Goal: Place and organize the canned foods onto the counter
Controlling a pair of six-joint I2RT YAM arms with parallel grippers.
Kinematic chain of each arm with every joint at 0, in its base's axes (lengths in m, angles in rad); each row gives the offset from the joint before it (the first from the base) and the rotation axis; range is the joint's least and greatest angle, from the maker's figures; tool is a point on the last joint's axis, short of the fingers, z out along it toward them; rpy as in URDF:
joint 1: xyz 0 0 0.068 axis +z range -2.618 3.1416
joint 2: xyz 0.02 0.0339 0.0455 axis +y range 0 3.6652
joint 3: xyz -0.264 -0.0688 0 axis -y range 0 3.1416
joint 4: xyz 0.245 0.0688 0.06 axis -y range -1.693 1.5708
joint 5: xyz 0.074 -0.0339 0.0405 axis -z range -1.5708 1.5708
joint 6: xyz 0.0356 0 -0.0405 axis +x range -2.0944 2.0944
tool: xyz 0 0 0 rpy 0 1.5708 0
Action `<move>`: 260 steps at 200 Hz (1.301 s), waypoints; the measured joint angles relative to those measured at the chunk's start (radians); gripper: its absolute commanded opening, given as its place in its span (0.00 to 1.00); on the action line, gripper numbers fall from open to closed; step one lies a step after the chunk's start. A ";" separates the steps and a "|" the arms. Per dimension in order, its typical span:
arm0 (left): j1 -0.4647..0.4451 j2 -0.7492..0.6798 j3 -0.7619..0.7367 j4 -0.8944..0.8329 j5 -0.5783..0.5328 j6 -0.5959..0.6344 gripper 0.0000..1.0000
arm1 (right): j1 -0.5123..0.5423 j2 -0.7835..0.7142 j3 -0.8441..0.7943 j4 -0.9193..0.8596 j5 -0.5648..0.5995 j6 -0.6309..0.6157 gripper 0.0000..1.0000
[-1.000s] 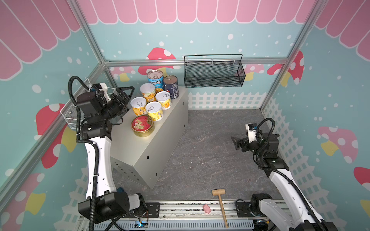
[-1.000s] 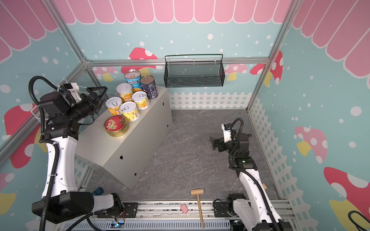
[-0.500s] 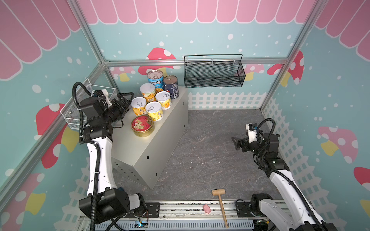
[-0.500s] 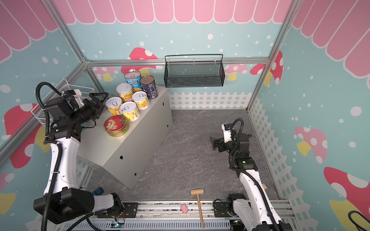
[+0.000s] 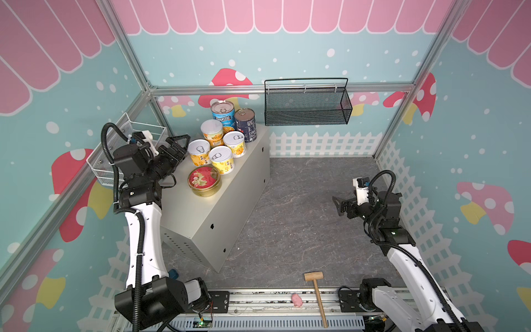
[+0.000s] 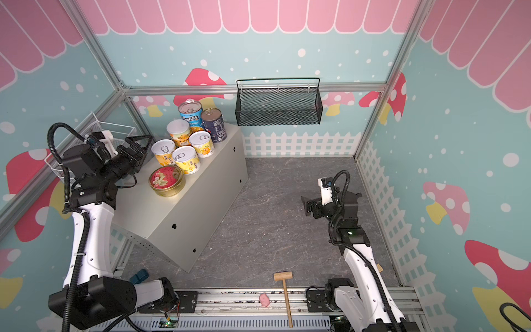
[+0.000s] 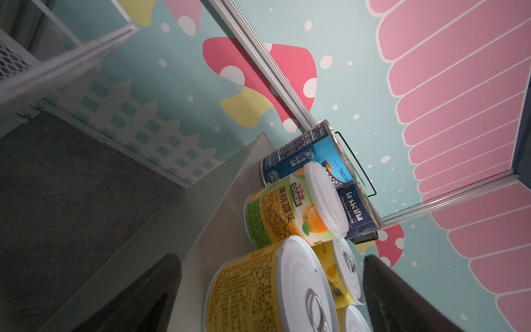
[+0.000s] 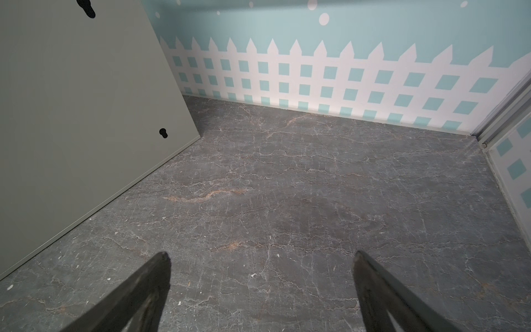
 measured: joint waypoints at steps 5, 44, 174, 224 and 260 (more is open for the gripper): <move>0.003 0.003 0.003 0.000 0.000 0.000 0.99 | 0.000 0.000 0.000 0.000 0.000 0.000 1.00; 0.029 0.056 0.007 -0.033 -0.012 0.003 0.99 | 0.000 0.000 0.000 0.000 0.000 -0.001 1.00; 0.025 -0.060 -0.084 -0.019 -0.077 0.003 0.99 | 0.000 0.004 0.000 0.001 -0.014 -0.007 1.00; -0.019 -0.138 -0.145 -0.013 -0.090 -0.005 0.99 | 0.000 0.004 0.000 0.001 -0.024 -0.007 0.99; -0.076 -0.191 -0.190 0.004 -0.091 -0.025 0.99 | 0.000 0.004 0.000 0.001 -0.026 -0.007 0.99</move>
